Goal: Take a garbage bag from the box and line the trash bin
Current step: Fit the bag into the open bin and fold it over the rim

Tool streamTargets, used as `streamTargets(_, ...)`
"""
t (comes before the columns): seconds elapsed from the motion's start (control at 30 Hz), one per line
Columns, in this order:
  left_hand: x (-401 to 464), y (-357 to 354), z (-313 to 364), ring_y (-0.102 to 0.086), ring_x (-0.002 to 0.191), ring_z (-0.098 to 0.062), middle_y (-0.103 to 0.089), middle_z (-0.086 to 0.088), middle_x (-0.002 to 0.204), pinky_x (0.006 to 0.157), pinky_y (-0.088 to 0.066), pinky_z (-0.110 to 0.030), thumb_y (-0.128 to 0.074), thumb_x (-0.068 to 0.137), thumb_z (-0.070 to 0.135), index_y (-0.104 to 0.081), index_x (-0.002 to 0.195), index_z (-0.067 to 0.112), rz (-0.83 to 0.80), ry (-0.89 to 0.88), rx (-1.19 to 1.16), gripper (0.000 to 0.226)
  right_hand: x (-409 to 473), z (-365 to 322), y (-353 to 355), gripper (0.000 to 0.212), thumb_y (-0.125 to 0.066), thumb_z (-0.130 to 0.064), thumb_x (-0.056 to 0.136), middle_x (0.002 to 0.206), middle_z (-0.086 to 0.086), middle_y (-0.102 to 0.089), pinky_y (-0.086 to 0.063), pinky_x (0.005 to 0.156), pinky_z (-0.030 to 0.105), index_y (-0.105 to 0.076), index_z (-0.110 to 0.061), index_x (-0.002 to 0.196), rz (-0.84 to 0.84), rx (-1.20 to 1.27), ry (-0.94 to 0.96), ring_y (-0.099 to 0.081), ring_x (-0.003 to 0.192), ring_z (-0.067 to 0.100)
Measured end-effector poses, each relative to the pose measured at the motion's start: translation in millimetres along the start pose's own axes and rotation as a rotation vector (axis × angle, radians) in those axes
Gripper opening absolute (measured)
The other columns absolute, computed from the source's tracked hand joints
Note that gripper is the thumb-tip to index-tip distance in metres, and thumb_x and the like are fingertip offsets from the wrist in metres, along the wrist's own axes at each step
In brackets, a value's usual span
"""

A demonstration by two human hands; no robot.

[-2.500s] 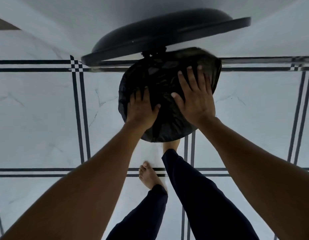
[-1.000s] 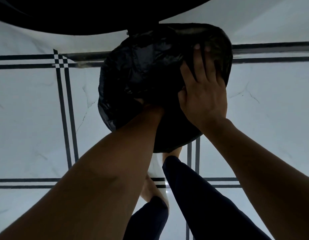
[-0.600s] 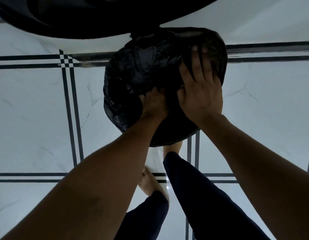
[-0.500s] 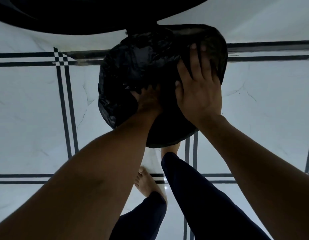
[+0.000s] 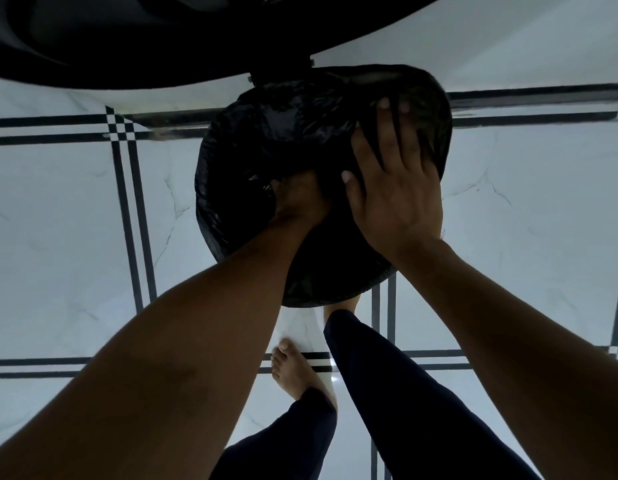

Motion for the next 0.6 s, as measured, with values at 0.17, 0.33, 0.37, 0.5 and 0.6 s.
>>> streamTargets(0.17, 23, -90, -58, -0.030, 0.144, -0.027, -0.032, -0.008, 0.161, 0.118, -0.030, -0.055, -0.063, 0.094, 0.047, -0.015, 0.159, 0.030, 0.019, 0.171, 0.107, 0.082, 0, -2, 0, 0.056, -0.036, -0.041, 0.107, 0.167, 0.015, -0.021, -0.028, 0.117, 0.045, -0.037, -0.017, 0.157, 0.034, 0.004, 0.021, -0.019, 0.155, 0.035)
streamTargets(0.33, -145, -341, -226, -0.063, 0.113, -0.040, -0.061, -0.024, 0.125, 0.087, -0.054, -0.048, -0.068, 0.091, 0.002, -0.036, 0.125, 0.009, 0.214, 0.414, 0.150, 0.048, 1, 1, 1, 0.054, -0.036, -0.037, 0.107, 0.167, 0.015, -0.023, -0.029, 0.118, 0.048, -0.039, -0.016, 0.156, 0.065, 0.003, 0.026, -0.021, 0.154, 0.035)
streamTargets(0.37, -171, -339, -228, -0.062, 0.115, -0.042, -0.060, -0.026, 0.127, 0.089, -0.052, -0.049, -0.061, 0.094, 0.001, -0.033, 0.127, 0.009, 0.245, 0.351, 0.220, 0.044, 0, -3, 4, 0.053, -0.038, -0.037, 0.106, 0.166, 0.015, -0.026, -0.030, 0.117, 0.048, -0.042, -0.014, 0.154, 0.078, 0.044, 0.024, -0.023, 0.153, 0.035)
streamTargets(0.5, -95, -114, -125, -0.059, 0.118, -0.042, -0.064, -0.022, 0.128, 0.093, -0.047, -0.046, -0.035, 0.100, 0.011, -0.014, 0.137, 0.009, 0.268, 0.034, 0.076, 0.042, -7, -1, 24, 0.036, -0.051, -0.023, 0.101, 0.147, 0.016, -0.055, -0.036, 0.116, 0.048, -0.065, -0.008, 0.131, 0.196, 0.328, 0.053, -0.044, 0.142, 0.037)
streamTargets(0.6, -97, 64, 3, -0.066, 0.095, -0.031, -0.072, -0.010, 0.102, 0.078, -0.055, -0.038, -0.051, 0.093, 0.026, -0.067, 0.111, 0.015, 0.394, -0.316, -0.015, 0.026, -16, -5, 46, 0.028, -0.055, -0.020, 0.099, 0.130, 0.014, -0.066, -0.041, 0.109, 0.049, -0.071, -0.006, 0.118, 0.241, 0.351, 0.080, -0.054, 0.132, 0.036)
Point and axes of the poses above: each hand's wrist, its own x-axis towards the middle knuckle, its own y-axis out of the back of the hand, z = x × y, the point moved 9 cm from there along x, towards the middle knuckle
